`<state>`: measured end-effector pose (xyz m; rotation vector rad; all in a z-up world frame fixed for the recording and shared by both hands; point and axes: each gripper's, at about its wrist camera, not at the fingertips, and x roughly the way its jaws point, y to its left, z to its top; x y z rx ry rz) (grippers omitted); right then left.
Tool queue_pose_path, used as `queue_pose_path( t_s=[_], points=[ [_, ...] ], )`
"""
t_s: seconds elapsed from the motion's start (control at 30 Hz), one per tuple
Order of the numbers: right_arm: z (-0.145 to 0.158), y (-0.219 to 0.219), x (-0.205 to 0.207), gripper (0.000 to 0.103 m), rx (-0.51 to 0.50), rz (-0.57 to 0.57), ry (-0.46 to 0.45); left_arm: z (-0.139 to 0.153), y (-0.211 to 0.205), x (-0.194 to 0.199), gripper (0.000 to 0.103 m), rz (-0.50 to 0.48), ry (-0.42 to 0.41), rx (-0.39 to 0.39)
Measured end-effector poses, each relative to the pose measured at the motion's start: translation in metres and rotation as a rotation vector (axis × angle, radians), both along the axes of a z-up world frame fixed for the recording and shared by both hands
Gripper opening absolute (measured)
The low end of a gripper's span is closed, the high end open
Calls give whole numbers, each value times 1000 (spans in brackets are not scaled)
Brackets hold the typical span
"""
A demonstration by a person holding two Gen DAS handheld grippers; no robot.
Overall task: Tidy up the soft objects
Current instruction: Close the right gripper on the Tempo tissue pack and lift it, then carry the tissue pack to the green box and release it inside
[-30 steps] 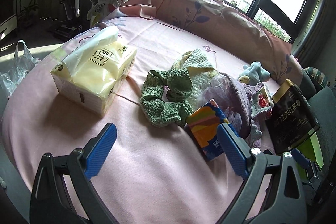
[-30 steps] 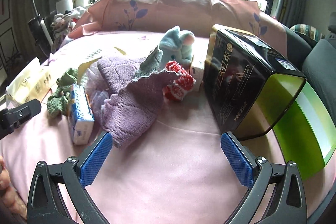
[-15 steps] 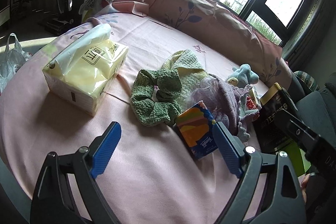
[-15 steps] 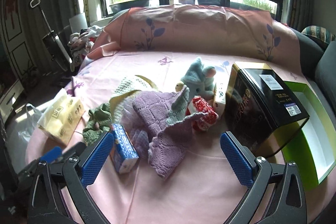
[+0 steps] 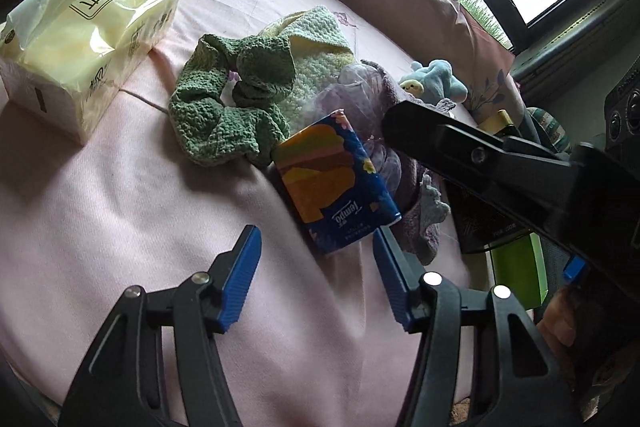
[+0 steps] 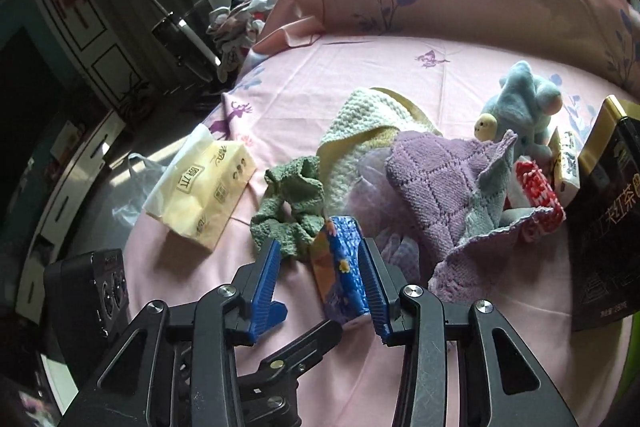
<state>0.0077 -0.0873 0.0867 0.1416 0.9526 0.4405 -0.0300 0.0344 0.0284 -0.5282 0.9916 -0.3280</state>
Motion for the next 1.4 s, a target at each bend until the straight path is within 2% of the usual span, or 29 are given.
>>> queue_pose_path(
  t_s=[0.1, 0.2, 0.3, 0.4, 0.43, 0.53, 0.63, 0.83, 0.97, 1.1, 1.3, 1.4],
  points=[
    [-13, -2, 6, 44, 2, 1, 44, -6, -2, 1, 56, -6, 32, -2],
    [-26, -4, 12, 44, 19, 16, 83, -5, 0, 1, 55, -11, 28, -3],
    [-34, -10, 17, 44, -20, -19, 107, -6, 2, 2, 55, -10, 36, -1],
    [-48, -15, 21, 42, 12, -24, 164, -5, 2, 3, 55, -13, 34, 4],
    [-50, -15, 21, 38, 16, -21, 173, -5, 2, 4, 55, -14, 35, 6],
    [-54, -15, 19, 35, 46, -4, 184, -5, 3, 4, 55, -20, 33, 6],
    [-58, -20, 16, 34, 95, 22, 220, -5, -1, 5, 46, -42, 32, 13],
    [-62, -31, 11, 34, 157, 1, 249, 0, -8, 0, 45, -66, -6, 63],
    [-48, -33, 2, 34, 157, -19, 196, 15, -15, -1, 45, -84, -68, 92],
    [-16, -45, -9, 34, 206, -46, 103, 46, -25, -13, 45, -98, -198, 120],
    [30, -79, -34, 34, 274, -96, -40, 95, -57, -27, 45, -140, -342, 164],
    [50, -104, -50, 35, 303, -141, -117, 117, -78, -36, 45, -192, -415, 177]
  ],
)
